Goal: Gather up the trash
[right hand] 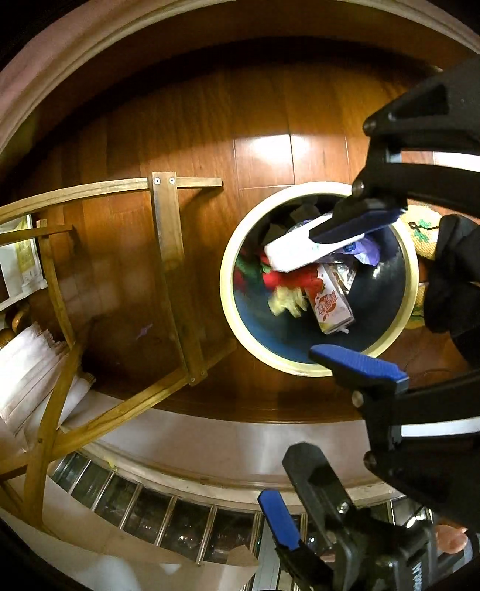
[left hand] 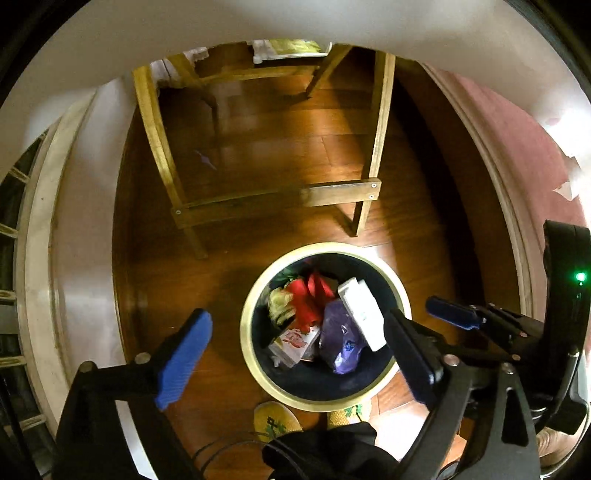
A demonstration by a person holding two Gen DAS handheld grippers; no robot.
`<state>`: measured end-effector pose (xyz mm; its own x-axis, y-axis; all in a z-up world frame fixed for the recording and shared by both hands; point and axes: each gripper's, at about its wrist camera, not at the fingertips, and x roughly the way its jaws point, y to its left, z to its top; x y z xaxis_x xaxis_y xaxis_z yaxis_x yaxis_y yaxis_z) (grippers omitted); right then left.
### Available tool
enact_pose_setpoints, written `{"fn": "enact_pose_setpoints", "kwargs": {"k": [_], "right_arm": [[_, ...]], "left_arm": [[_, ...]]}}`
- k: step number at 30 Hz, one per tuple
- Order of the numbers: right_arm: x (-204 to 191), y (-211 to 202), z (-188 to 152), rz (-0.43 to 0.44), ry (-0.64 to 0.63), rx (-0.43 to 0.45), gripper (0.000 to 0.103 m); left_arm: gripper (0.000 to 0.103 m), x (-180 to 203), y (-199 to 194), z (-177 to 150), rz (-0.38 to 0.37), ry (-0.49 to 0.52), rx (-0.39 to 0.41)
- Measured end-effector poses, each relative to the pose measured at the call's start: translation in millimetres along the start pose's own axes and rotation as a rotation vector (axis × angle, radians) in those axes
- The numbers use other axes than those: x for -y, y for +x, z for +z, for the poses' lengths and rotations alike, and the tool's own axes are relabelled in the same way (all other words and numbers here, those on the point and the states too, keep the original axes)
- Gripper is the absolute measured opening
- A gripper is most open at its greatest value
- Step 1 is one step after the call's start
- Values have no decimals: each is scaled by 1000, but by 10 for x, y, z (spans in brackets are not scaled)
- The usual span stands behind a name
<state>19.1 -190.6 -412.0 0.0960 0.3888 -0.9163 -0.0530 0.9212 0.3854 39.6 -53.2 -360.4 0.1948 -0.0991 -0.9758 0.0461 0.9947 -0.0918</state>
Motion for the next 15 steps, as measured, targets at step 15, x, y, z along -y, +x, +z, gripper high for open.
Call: {"fn": "enact_pose_setpoints", "kwargs": {"k": [15], "right_arm": [[-158,-489,13,-21,40,96,57]], "left_arm": [[95,36,-533,-46,-14,49,63]]}}
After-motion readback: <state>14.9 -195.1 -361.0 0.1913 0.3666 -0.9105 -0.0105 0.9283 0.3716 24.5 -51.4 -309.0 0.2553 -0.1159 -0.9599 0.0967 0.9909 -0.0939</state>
